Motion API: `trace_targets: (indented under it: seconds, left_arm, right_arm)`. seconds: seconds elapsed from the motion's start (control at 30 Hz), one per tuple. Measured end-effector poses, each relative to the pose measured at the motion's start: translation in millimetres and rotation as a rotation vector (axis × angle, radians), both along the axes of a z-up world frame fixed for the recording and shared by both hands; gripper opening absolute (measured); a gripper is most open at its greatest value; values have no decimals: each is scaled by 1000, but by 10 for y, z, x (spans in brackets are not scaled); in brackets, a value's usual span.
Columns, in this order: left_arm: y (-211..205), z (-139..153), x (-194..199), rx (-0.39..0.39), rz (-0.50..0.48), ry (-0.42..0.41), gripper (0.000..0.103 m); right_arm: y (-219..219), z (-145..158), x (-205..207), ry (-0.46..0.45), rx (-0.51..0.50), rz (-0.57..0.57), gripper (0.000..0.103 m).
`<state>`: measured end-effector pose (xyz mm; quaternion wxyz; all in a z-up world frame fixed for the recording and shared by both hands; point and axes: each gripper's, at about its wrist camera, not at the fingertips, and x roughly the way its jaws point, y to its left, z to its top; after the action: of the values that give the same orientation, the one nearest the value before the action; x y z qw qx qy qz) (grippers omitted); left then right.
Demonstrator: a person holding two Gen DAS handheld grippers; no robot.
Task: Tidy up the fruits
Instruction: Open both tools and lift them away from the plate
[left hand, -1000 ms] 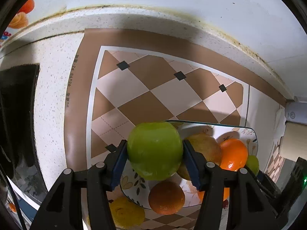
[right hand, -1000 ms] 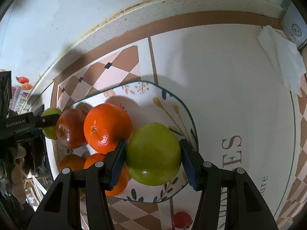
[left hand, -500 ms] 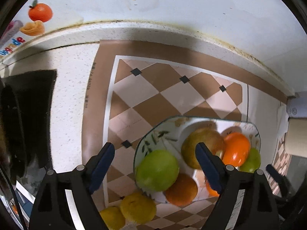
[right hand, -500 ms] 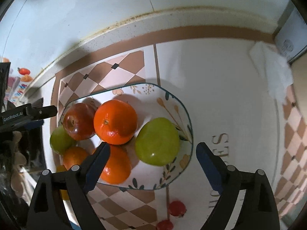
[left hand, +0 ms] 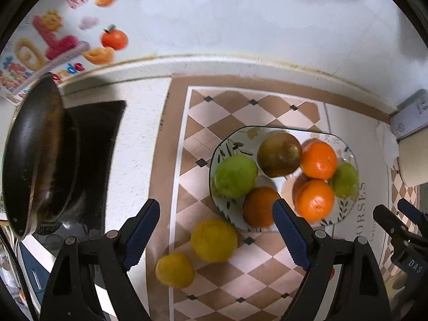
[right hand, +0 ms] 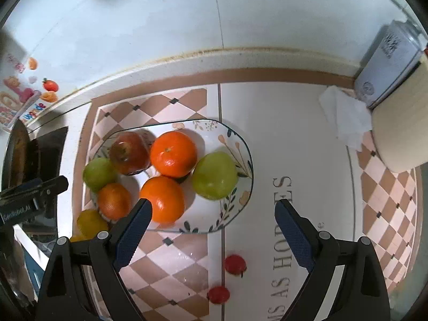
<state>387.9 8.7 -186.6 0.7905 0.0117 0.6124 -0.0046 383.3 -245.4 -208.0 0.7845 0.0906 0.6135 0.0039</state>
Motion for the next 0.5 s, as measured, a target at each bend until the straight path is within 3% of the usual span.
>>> trace_targets:
  seconds: [0.33, 0.5]
  left_arm:
    - [-24, 627, -673, 3, -14, -187, 86]
    - [-27, 892, -971, -24, -17, -243, 86]
  right_arm:
    - [169, 587, -526, -109, -30, 41, 95]
    - [206, 884, -771, -156, -22, 51, 95]
